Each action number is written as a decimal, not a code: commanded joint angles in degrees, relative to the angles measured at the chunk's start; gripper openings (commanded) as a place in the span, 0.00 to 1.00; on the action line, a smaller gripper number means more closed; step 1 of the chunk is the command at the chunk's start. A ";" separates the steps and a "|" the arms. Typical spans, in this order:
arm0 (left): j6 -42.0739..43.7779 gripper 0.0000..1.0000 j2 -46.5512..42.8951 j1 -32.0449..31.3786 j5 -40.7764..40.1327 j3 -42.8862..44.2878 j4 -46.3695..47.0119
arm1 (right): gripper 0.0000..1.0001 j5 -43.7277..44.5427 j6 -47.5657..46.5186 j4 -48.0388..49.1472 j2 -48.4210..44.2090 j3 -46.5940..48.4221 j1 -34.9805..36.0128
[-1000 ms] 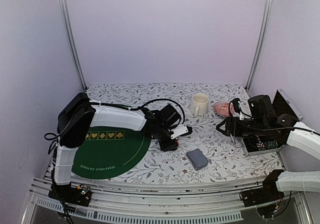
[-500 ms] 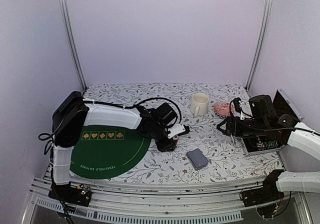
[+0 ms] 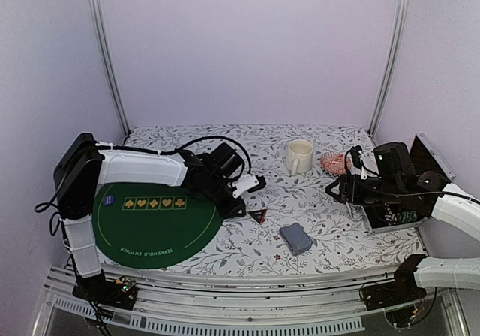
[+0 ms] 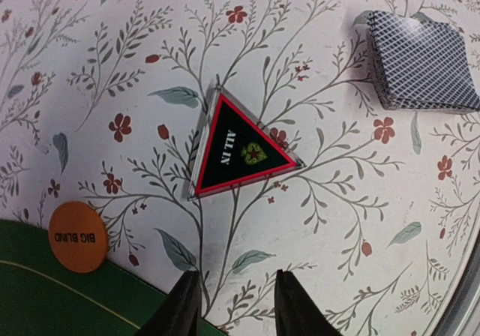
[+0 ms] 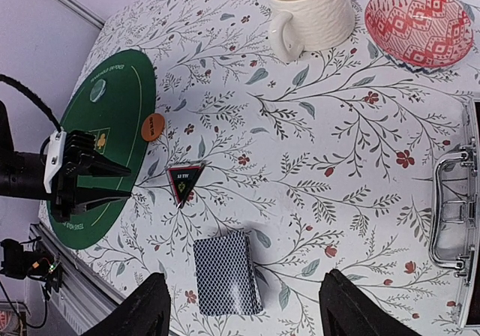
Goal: Distribute texas hold em gaming equipment
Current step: Place the big blind button on the poker table mat, then move the big blind button to the big blind area.
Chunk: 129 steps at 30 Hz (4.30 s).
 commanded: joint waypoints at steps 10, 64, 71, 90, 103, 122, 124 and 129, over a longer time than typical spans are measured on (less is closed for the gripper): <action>-10.78 0.90 6.17 7.32 -11.26 4.24 -2.41 | 0.70 0.25 -0.82 0.04 -0.10 -1.04 -0.20; -14.89 0.47 12.62 11.69 -6.78 7.42 -9.10 | 0.71 1.27 -0.91 -1.18 -0.44 -0.59 -0.16; -15.52 0.45 6.90 11.85 -5.63 3.38 -8.48 | 0.70 1.45 -0.91 -1.19 -0.54 -0.79 -0.21; -23.58 0.45 -13.56 12.06 -2.33 -21.50 -9.62 | 0.71 1.30 -1.16 -1.13 -1.09 -0.61 -0.17; -20.54 0.50 -0.31 11.91 -5.88 0.46 -6.73 | 0.71 0.80 -0.74 -2.27 -2.69 -0.70 -0.20; -20.77 0.35 -2.63 11.42 -7.22 -12.76 -6.90 | 0.71 2.07 0.85 -3.19 -4.72 -1.11 -0.20; -21.50 0.35 -4.82 11.41 -6.21 -15.74 -7.17 | 0.71 2.15 0.56 -2.86 -4.40 -0.97 -0.21; -24.64 0.35 -11.90 11.23 -3.65 -24.34 -7.52 | 0.71 1.98 -0.26 -2.42 -2.53 -0.15 -0.19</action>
